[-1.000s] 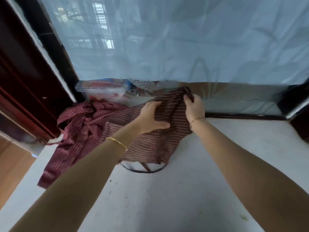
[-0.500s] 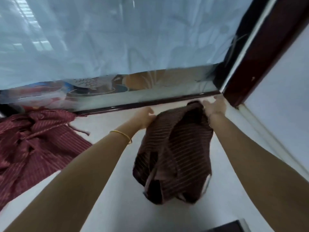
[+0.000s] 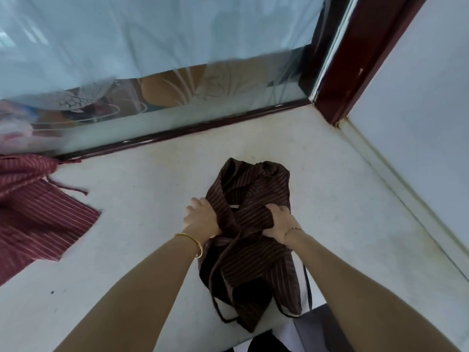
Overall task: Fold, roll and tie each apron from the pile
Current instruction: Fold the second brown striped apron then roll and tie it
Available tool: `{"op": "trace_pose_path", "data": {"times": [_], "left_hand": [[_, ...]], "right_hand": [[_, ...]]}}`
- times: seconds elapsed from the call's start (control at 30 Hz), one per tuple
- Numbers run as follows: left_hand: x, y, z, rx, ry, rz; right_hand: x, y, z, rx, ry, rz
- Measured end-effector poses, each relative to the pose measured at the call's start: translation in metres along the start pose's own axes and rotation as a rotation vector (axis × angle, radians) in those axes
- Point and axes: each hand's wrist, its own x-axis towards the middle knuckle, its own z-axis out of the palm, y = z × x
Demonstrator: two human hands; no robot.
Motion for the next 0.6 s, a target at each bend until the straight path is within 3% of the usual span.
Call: {"op": "trace_pose_path", "data": {"times": [0.1, 0.3, 0.4, 0.5, 0.6], "left_hand": [[0.007, -0.013, 0.004, -0.135, -0.008, -0.040], [0.020, -0.045, -0.043, -0.396, 0.208, -0.049], [0.022, -0.065, -0.080, -0.126, 0.275, 0.089], [0.020, -0.076, -0.126, 0.311, 0.404, 0.126], [0.025, -0.074, -0.160, 0.380, 0.597, 0.092]], "right_hand": [[0.002, 0.001, 0.012, -0.216, 0.047, 0.003], [-0.006, 0.010, 0.001, -0.083, 0.148, 0.028], [-0.003, 0.015, -0.027, -0.134, 0.144, 0.132], [-0.007, 0.026, -0.067, -0.389, 0.115, 0.221], [-0.017, 0.030, -0.095, -0.657, 0.209, 0.330]]}}
